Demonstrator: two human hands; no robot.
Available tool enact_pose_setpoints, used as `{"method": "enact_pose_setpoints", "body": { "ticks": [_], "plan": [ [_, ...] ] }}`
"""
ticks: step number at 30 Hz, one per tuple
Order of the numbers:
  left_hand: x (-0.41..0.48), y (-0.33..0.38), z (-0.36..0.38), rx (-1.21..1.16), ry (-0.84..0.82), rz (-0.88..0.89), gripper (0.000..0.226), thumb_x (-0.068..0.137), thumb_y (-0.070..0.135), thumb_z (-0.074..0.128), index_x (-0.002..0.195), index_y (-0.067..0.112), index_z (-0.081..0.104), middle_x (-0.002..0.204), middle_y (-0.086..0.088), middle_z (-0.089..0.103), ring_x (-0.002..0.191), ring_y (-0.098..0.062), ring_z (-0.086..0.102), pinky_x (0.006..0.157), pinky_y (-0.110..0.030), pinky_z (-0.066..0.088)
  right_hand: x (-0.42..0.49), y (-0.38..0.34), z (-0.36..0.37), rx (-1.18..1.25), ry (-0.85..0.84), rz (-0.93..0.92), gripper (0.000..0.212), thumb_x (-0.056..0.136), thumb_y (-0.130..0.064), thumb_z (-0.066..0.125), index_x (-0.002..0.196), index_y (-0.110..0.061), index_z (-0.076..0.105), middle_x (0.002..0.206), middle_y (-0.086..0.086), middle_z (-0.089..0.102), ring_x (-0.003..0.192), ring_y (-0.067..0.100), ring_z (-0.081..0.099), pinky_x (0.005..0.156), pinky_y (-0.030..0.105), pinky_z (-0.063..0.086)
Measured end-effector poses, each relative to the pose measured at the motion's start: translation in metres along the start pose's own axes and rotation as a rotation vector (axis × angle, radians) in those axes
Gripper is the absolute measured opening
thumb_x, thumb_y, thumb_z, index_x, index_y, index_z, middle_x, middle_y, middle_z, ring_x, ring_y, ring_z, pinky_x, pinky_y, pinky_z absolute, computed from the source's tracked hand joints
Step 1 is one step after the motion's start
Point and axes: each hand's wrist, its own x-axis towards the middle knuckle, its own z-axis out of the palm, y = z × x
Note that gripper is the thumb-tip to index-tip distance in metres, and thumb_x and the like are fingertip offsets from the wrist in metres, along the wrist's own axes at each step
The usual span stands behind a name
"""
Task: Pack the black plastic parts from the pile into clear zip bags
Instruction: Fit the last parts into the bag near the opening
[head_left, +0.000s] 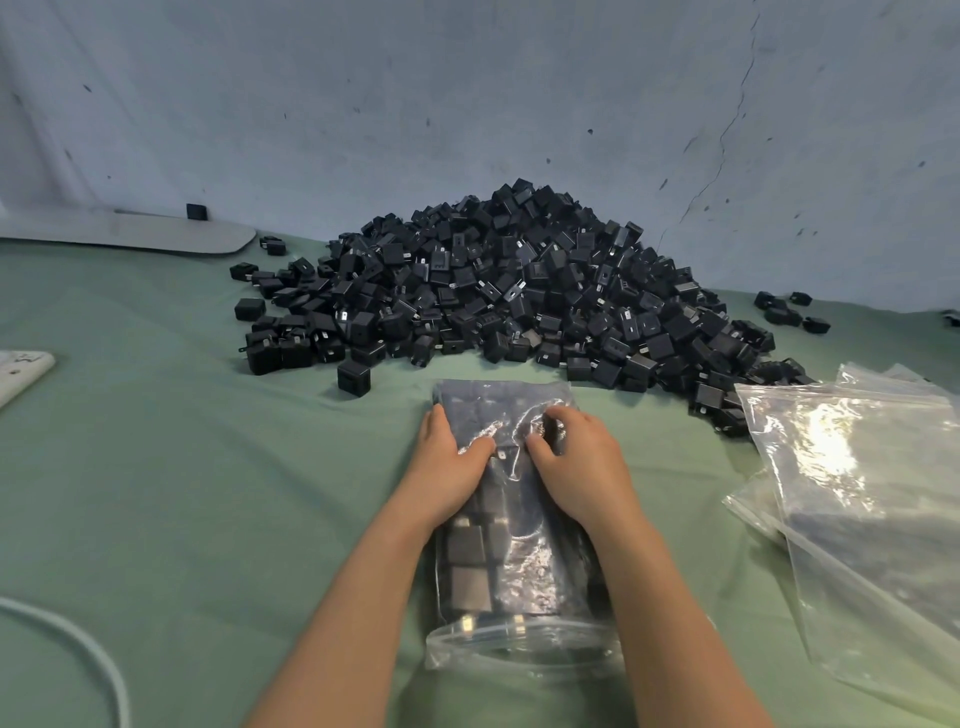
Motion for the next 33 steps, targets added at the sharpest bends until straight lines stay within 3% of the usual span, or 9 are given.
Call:
{"method": "enact_pose_setpoints", "body": {
  "ticks": [4, 12, 16, 22, 26, 33],
  "plan": [
    [0.000, 0.001, 0.001, -0.005, -0.016, -0.041, 0.048, 0.090, 0.023, 0.053, 0.135, 0.016, 0.035, 0.133, -0.013, 0.050, 0.123, -0.029, 0.049, 0.105, -0.045, 0.038, 0.001, -0.003, 0.000, -0.013, -0.007, 0.012, 0.047, 0.094, -0.038, 0.053, 0.137, -0.019, 0.045, 0.135, 0.006, 0.046, 0.123, 0.025, 0.045, 0.102, 0.036, 0.038],
    [0.002, 0.000, -0.001, -0.047, -0.009, -0.025, 0.039, 0.090, 0.018, 0.051, 0.128, 0.019, 0.043, 0.129, -0.005, 0.052, 0.118, -0.022, 0.052, 0.105, -0.042, 0.040, 0.001, -0.005, 0.000, -0.033, -0.026, 0.019, 0.050, 0.094, -0.039, 0.053, 0.138, -0.018, 0.044, 0.135, 0.007, 0.045, 0.122, 0.027, 0.047, 0.105, 0.040, 0.038],
    [0.002, -0.002, 0.000, -0.051, 0.012, 0.000, 0.038, 0.091, 0.019, 0.053, 0.128, 0.019, 0.044, 0.128, -0.004, 0.054, 0.118, -0.020, 0.053, 0.105, -0.041, 0.040, 0.000, -0.006, 0.001, -0.037, -0.046, 0.032, 0.053, 0.094, -0.041, 0.052, 0.141, -0.021, 0.039, 0.142, 0.009, 0.038, 0.130, 0.029, 0.039, 0.109, 0.043, 0.032],
    [0.002, -0.006, 0.003, -0.014, 0.065, 0.026, 0.054, 0.086, 0.031, 0.065, 0.133, 0.019, 0.041, 0.125, 0.000, 0.059, 0.112, -0.017, 0.058, 0.100, -0.038, 0.045, -0.002, -0.003, 0.002, -0.043, -0.071, 0.032, 0.054, 0.095, -0.043, 0.048, 0.144, -0.025, 0.034, 0.149, 0.008, 0.030, 0.136, 0.028, 0.030, 0.112, 0.045, 0.028],
    [0.005, -0.009, 0.003, 0.032, 0.048, 0.016, 0.075, 0.086, 0.036, 0.063, 0.147, 0.017, 0.024, 0.143, -0.003, 0.046, 0.129, -0.021, 0.046, 0.107, -0.041, 0.038, -0.003, -0.004, 0.005, -0.033, -0.052, 0.041, 0.055, 0.096, -0.043, 0.047, 0.146, -0.027, 0.032, 0.151, 0.007, 0.028, 0.138, 0.027, 0.029, 0.113, 0.046, 0.026],
    [0.008, -0.010, 0.003, 0.010, 0.010, 0.013, 0.070, 0.090, 0.030, 0.059, 0.148, 0.015, 0.023, 0.145, -0.007, 0.042, 0.131, -0.026, 0.044, 0.109, -0.043, 0.036, -0.002, -0.003, 0.005, -0.055, -0.061, 0.048, 0.058, 0.095, -0.045, 0.047, 0.147, -0.026, 0.029, 0.153, 0.007, 0.025, 0.140, 0.028, 0.025, 0.114, 0.046, 0.024]
  ]
}}
